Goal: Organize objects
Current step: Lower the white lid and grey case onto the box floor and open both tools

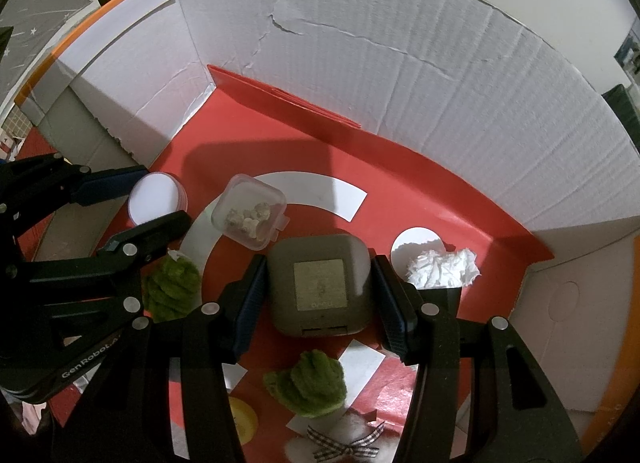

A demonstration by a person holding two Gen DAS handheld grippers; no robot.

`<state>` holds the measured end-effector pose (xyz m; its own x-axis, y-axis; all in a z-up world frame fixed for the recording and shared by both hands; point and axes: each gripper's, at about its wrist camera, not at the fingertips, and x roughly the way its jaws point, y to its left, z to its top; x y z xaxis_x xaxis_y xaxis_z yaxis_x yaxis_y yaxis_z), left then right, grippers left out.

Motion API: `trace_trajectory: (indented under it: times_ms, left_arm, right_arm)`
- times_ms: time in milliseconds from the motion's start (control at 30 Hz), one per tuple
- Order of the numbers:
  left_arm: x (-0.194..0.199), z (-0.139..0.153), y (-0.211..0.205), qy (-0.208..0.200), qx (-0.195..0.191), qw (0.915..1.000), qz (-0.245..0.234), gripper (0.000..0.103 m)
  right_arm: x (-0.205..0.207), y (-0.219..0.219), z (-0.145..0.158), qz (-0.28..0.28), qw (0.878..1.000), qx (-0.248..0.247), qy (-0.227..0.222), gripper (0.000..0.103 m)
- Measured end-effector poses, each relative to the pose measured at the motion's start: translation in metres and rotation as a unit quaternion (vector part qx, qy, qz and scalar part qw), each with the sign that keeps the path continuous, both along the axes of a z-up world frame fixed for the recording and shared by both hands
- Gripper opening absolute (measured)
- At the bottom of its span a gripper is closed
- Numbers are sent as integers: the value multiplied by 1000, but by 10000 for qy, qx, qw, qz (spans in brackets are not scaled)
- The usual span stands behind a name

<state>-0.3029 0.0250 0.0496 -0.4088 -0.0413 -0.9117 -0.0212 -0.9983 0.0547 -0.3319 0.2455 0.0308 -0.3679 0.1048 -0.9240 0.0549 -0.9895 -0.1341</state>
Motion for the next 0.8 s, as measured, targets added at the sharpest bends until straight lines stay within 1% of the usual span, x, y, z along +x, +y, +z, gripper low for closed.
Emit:
trace_trajectory:
  times_ms: [67, 100, 167, 433, 533, 633, 733, 800]
  left_arm:
    - [-1, 1, 1, -2, 17, 10000, 1, 43]
    - [-1, 2, 2, -3, 22, 10000, -1, 43]
    - [-2, 2, 4, 2, 34, 10000, -2, 44]
    - [0, 1, 10, 13, 46, 10000, 6, 45]
    - [0, 3, 12, 24, 135, 9999, 40, 46]
    - [0, 7, 14, 22, 236, 9997, 43, 49]
    - [3, 12, 15, 53, 351, 9994, 46, 55]
    - [11, 22, 9, 93, 413, 9991, 42, 58]
  right_arm:
    - [2, -4, -3, -7, 10000, -7, -3, 51]
    - [-13, -13, -1, -10, 10000, -8, -8, 51]
    - [-14, -13, -1, 5, 10000, 1, -21, 51]
    - [-10, -16, -1, 11, 10000, 47, -21, 51]
    - [-8, -17, 2, -5, 10000, 65, 32, 51]
    - [-6, -16, 5, -44, 10000, 26, 70, 51]
    - [-1, -14, 11, -111, 9998, -31, 133, 51]
    - [3, -14, 13, -139, 9997, -54, 171, 51]
